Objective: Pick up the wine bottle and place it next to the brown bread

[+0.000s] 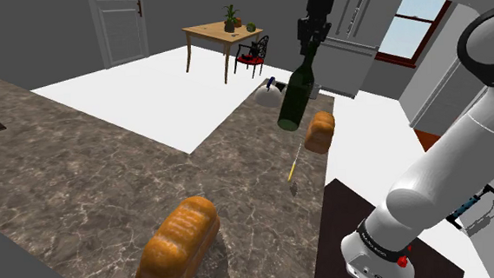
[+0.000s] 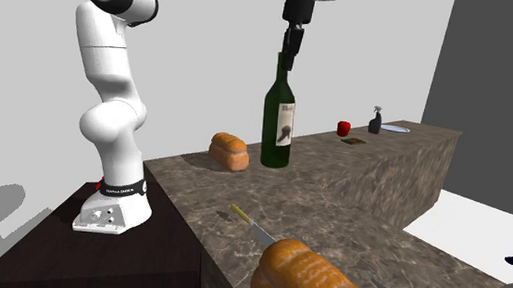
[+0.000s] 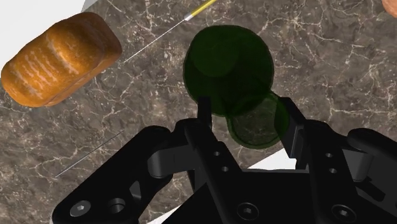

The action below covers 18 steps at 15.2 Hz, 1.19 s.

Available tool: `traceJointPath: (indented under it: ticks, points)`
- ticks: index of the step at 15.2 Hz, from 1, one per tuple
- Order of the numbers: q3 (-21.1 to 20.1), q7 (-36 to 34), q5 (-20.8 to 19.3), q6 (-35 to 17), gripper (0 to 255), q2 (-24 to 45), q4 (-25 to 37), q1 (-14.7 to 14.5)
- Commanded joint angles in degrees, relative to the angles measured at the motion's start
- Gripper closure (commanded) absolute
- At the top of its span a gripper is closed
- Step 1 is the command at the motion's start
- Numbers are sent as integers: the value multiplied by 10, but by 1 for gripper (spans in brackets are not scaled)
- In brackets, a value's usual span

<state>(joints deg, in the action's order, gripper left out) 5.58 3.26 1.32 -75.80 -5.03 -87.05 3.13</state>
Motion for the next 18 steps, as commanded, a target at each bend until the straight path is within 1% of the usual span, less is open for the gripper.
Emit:
traceJointPath:
  ticks: [1,5,9,13,18]
  points:
    - [-11,-20,2,3,255,-17,-14,-9]
    - [-42,-74,10,-3,255,-60,-61,-31]
    - [-75,-129,23,-7,255,-94,-96,-51]
    - [-109,-184,39,-10,255,-118,-119,-71]
    - [-155,-255,62,-15,255,-135,-133,-96]
